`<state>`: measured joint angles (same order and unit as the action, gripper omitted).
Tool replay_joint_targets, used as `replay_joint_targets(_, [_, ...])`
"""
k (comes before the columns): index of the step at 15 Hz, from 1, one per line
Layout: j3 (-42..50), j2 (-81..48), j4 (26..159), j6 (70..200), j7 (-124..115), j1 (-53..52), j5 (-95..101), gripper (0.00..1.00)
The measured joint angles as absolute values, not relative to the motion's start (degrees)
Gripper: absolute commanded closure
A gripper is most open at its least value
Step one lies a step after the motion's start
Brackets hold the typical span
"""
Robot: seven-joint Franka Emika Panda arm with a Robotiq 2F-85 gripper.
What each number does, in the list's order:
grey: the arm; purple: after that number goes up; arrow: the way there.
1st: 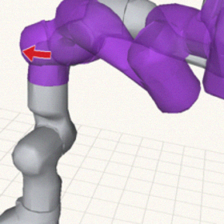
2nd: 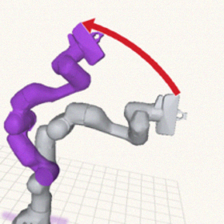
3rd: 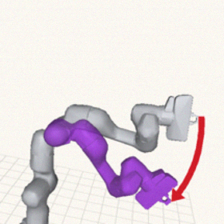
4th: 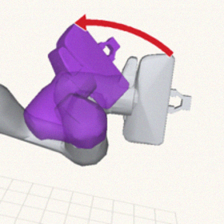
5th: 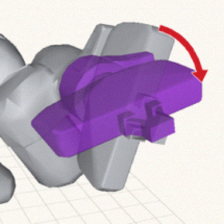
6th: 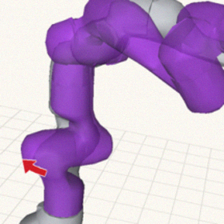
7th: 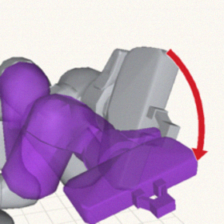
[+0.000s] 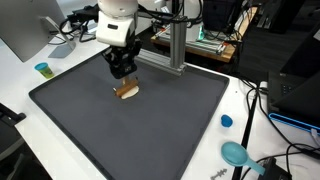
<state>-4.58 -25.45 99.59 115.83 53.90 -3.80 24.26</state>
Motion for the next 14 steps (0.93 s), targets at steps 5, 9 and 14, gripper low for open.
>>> replay_joint_targets(5, [-5.0,-25.1,99.6,115.9,54.7,-3.2,21.3,0.78])
replay_joint_targets(9, [-5.7,-25.2,99.7,116.4,54.5,-3.5,20.6,0.78])
replay_joint_targets(14, [-5.1,-25.4,99.7,116.6,52.7,-3.5,20.8,0.78])
